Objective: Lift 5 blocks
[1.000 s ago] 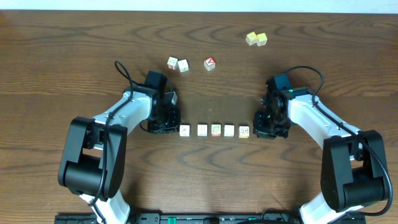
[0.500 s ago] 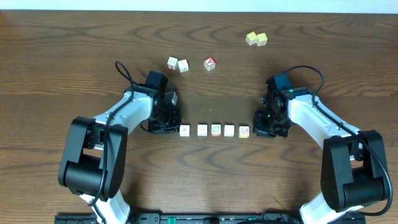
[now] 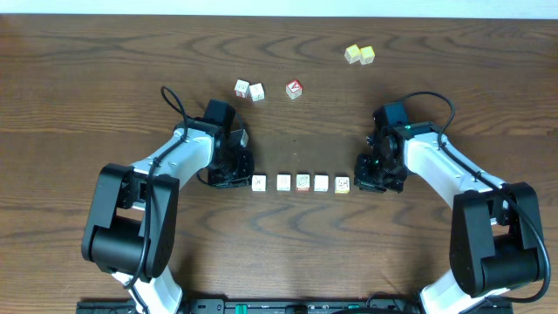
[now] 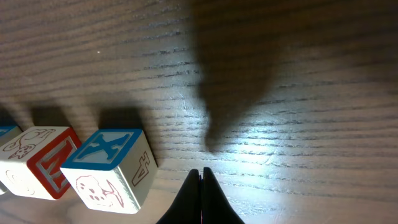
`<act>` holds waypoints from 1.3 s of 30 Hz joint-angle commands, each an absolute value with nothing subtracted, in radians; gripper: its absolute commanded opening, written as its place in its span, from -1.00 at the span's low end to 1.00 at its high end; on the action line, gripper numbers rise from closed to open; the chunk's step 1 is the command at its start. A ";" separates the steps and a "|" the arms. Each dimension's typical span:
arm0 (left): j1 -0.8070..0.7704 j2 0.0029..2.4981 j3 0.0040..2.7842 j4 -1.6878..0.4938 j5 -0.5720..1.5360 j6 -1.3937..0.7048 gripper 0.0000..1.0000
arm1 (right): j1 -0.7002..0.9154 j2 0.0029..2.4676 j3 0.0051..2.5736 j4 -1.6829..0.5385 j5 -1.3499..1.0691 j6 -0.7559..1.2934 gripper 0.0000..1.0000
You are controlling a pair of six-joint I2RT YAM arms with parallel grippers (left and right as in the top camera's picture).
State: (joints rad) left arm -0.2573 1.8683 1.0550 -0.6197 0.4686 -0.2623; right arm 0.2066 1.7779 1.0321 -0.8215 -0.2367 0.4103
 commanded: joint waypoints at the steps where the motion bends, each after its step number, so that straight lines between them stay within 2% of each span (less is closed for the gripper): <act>1: -0.260 1.879 1.036 -0.626 0.461 -0.268 -0.86 | 0.235 1.779 1.028 -0.814 -0.245 0.422 -0.98; 39: -0.290 1.879 1.036 -0.598 0.464 -0.294 -0.86 | 0.290 1.779 1.028 -0.770 -0.245 0.448 -0.98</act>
